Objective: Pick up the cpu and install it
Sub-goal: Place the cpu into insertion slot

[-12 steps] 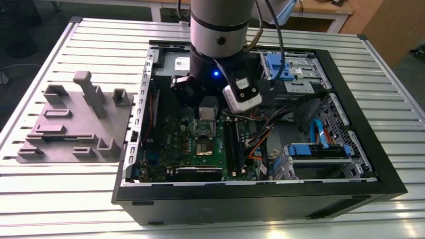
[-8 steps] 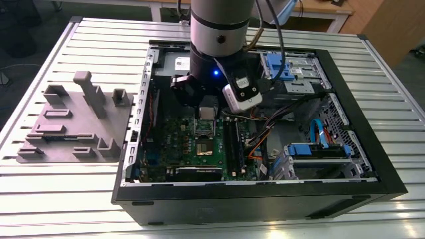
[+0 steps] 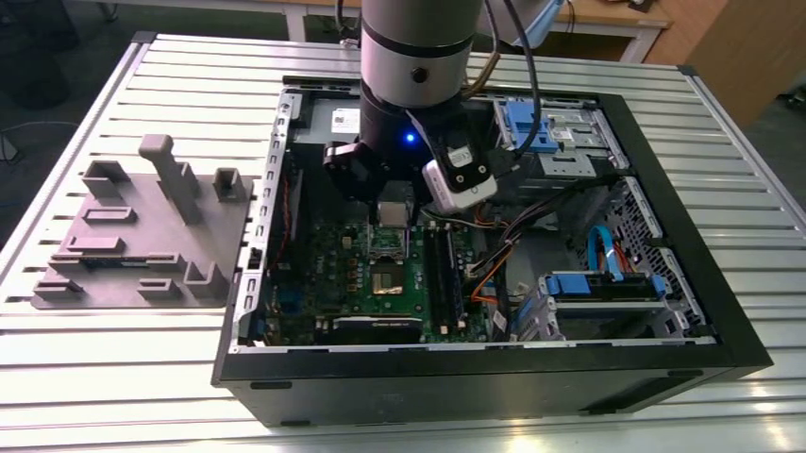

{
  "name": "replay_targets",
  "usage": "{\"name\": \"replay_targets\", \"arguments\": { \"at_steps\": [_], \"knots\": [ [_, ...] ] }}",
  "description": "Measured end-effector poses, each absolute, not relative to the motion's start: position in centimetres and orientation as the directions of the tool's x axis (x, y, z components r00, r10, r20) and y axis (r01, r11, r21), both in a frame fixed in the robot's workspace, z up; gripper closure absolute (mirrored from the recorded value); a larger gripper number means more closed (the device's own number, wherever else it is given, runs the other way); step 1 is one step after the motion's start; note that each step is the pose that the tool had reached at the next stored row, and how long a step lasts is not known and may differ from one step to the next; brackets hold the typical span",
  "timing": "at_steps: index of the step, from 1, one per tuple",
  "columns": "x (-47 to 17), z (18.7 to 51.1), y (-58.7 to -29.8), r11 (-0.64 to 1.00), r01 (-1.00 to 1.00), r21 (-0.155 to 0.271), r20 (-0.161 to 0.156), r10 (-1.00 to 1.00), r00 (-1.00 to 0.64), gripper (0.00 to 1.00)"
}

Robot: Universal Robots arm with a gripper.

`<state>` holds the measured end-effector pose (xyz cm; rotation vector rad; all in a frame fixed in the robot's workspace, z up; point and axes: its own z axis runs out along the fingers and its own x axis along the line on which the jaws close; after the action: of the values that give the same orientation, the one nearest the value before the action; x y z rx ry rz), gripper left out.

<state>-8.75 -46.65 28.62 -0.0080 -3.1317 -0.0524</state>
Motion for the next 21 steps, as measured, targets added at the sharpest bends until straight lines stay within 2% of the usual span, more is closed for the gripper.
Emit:
{"name": "replay_targets", "arguments": {
  "at_steps": [21],
  "knots": [
    [-8.5, 27.2, -47.5, 0.999, 0.005, 0.036, 0.003, 0.005, -1.0, 0.53]
  ]
}}
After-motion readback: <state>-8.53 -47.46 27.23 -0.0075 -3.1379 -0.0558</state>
